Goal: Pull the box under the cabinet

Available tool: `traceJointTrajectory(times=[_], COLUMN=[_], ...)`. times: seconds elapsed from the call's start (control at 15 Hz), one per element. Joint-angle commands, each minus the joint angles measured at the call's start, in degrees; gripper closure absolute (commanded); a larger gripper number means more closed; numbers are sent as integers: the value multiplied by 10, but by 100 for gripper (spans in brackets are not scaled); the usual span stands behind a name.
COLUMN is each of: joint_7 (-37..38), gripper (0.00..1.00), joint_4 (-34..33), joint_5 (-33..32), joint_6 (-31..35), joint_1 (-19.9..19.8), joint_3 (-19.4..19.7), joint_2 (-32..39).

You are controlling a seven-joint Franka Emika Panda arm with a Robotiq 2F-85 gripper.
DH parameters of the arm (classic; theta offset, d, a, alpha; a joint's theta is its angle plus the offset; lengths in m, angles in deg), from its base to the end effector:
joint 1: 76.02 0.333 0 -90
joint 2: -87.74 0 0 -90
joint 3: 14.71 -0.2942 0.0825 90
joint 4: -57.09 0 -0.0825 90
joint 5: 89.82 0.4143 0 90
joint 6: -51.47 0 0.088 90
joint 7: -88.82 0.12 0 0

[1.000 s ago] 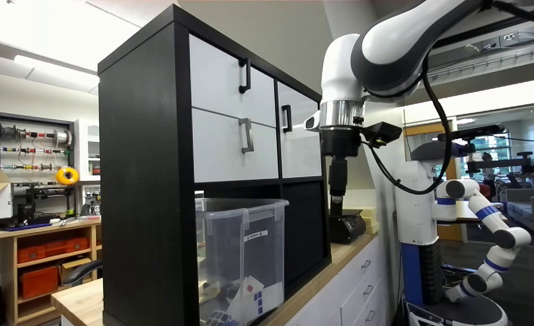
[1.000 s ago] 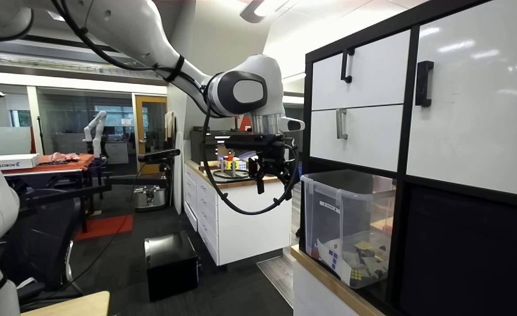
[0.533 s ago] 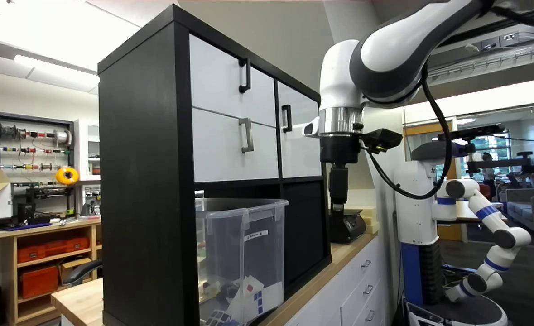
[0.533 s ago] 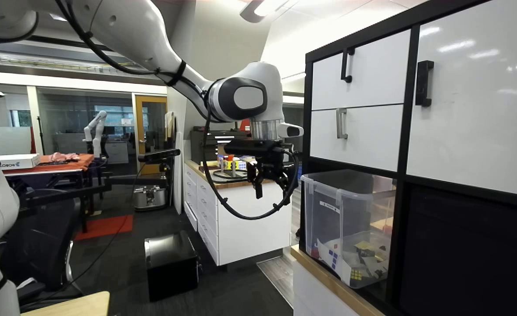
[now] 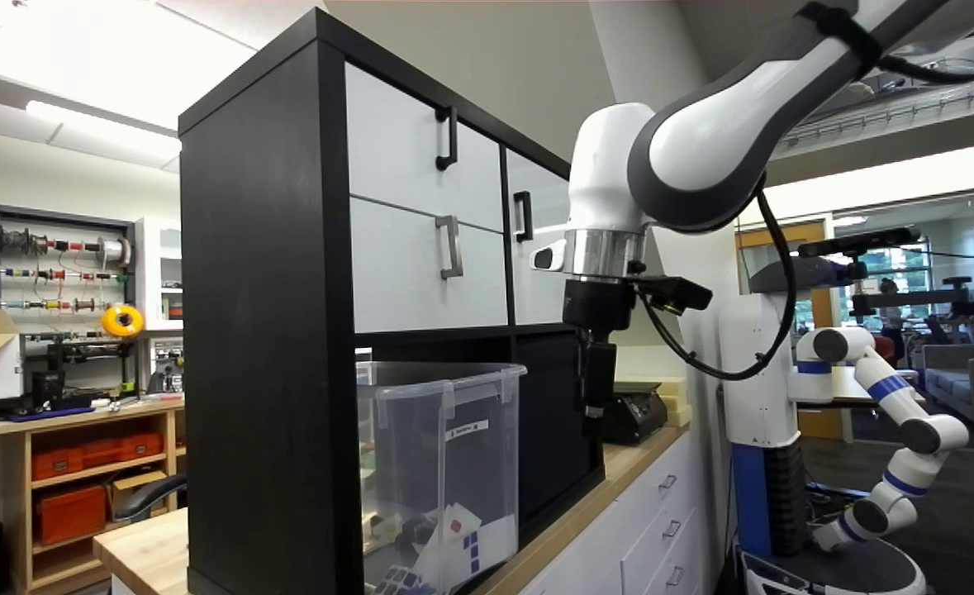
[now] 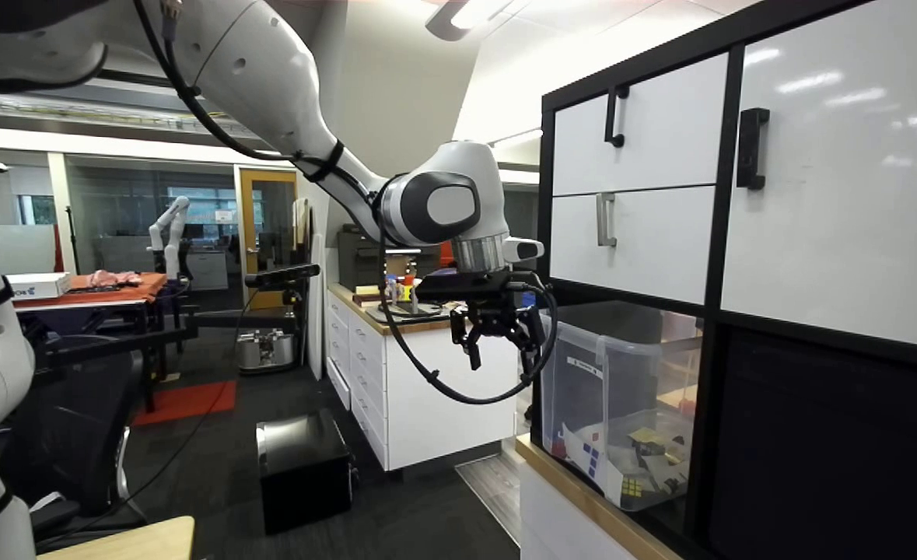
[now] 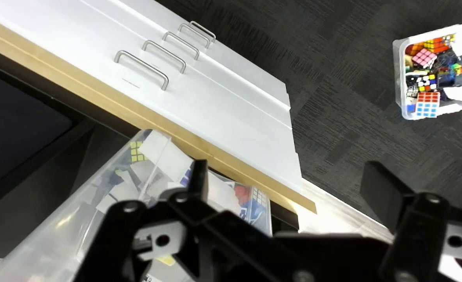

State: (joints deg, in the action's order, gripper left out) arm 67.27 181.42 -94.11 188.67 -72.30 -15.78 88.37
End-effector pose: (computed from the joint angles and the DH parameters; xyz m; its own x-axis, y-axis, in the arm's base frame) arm 0.5821 0.0475 0.3579 0.8542 0.4903 0.1732 0.4728 -0.8709 0.1341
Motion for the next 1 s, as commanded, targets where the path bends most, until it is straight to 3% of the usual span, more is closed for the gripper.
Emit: traceJointTrajectory(times=[0.0, 0.4, 0.93], joint_7=[-35, -58, -63], gripper=[0, 0, 0], joint_4=[-4, -17, -56], joint_5=[-32, -92, -146], joint_6=[56, 129, 171], joint_1=[-8, -9, -6], joint_3=[-4, -4, -7], joint_2=[17, 30, 46])
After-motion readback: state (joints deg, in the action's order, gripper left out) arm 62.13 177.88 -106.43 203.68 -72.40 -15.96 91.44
